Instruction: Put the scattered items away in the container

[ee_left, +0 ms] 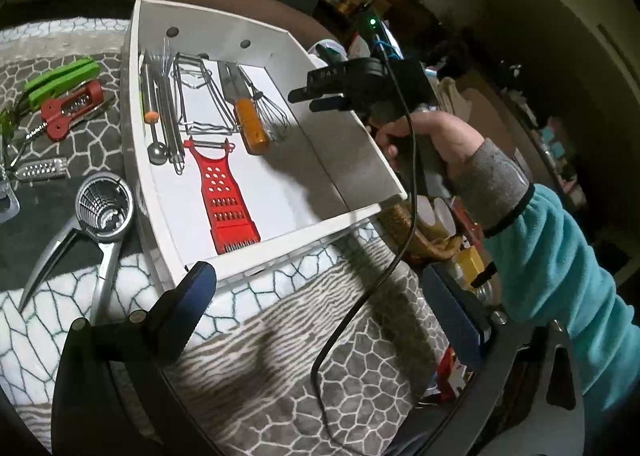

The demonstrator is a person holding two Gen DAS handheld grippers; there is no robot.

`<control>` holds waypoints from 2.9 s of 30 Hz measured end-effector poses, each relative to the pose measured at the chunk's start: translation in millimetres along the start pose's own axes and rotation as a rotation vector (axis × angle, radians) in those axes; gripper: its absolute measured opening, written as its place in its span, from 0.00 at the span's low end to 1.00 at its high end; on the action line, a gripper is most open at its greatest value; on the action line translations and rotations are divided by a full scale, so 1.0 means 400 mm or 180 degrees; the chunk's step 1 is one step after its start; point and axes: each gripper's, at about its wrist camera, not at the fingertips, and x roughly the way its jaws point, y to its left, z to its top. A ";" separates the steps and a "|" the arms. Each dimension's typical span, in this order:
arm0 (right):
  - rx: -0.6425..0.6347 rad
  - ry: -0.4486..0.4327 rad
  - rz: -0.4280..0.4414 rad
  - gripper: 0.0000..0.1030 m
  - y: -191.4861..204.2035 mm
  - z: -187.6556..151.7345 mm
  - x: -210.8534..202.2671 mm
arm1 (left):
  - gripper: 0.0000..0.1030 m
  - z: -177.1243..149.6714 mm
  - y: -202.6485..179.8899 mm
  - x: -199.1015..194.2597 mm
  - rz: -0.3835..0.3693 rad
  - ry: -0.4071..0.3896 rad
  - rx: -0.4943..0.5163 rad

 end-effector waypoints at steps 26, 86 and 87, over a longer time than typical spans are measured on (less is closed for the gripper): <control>-0.0399 -0.0969 -0.0194 0.83 0.143 -0.401 -0.259 | 1.00 0.044 -0.101 -0.090 0.0914 -0.0450 0.0095; -0.0722 -0.0993 0.0265 1.00 0.590 -0.726 -0.259 | 1.00 -0.275 0.121 -0.414 0.2473 -0.0647 -0.0069; -0.0726 -0.0983 0.0277 1.00 0.595 -0.724 -0.251 | 1.00 -0.276 0.129 -0.414 0.2477 -0.0644 -0.0079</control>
